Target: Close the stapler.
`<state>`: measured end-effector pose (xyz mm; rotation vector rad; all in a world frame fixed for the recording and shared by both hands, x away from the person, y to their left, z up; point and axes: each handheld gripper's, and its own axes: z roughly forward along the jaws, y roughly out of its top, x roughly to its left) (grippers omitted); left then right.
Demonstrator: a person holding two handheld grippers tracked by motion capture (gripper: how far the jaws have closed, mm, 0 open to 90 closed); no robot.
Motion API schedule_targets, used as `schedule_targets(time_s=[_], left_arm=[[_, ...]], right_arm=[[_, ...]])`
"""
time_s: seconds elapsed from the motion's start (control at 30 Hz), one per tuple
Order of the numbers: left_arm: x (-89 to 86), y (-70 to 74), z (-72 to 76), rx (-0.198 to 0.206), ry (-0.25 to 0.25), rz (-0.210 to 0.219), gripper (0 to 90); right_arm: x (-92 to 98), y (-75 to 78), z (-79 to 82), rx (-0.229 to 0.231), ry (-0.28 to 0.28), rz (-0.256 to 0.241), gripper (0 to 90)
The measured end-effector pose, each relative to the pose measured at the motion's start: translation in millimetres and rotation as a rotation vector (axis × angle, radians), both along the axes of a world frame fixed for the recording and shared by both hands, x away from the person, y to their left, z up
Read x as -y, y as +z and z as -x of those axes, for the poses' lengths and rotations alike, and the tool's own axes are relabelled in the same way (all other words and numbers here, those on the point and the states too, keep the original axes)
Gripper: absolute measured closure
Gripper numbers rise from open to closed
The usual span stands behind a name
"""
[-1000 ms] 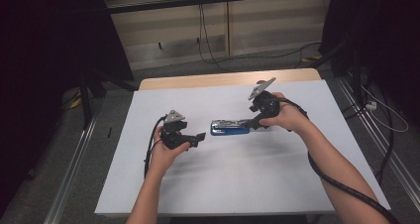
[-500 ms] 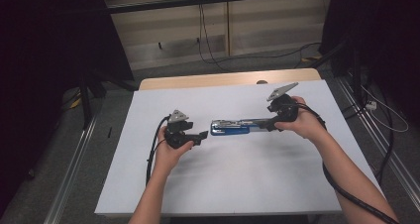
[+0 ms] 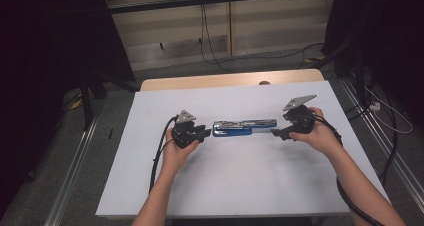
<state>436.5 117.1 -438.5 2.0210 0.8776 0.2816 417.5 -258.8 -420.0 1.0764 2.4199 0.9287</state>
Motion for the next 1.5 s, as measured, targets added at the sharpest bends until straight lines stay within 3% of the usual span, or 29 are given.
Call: schedule_targets(time_s=[0.1, 0.17, 0.4, 0.53, 0.77, 0.93, 1.17, 1.5], left_arm=[[2.8, -2.3, -0.8, -0.002, 0.009, 0.006, 80.5], [3.2, -3.3, -2.2, 0.012, 0.002, -0.017, 84.7], [9.8, -10.5, -4.9, 0.001, 0.017, -0.006, 90.0], [12.9, -13.6, -7.4, 0.007, 0.02, -0.023, 90.0], [17.4, -20.0, -10.7, -0.01, 0.022, -0.014, 90.0], [20.8, -21.1, -11.5, -0.007, 0.015, -0.015, 90.0], [21.6, -22.6, -13.1, 0.007, 0.013, -0.028, 90.0], [26.6, -21.8, -12.3, 0.013, -0.003, -0.004, 90.0]], right_arm=[[5.2, -2.7, 3.5, -0.002, -0.013, -0.016, 24.2], [8.7, -4.2, 6.0, 0.0, -0.027, -0.015, 25.8], [16.5, -12.2, 14.9, 0.008, -0.055, 0.023, 32.7], [18.7, -16.5, 17.8, 0.008, -0.077, 0.019, 46.1], [15.4, -24.2, 14.9, -0.012, -0.089, 0.016, 76.7], [7.2, -28.2, 9.3, -0.005, -0.085, 0.014, 89.0], [0.8, -32.2, 1.1, -0.017, -0.09, 0.015, 90.0], [0.3, -34.9, -2.9, -0.02, -0.088, -0.003, 90.0]])
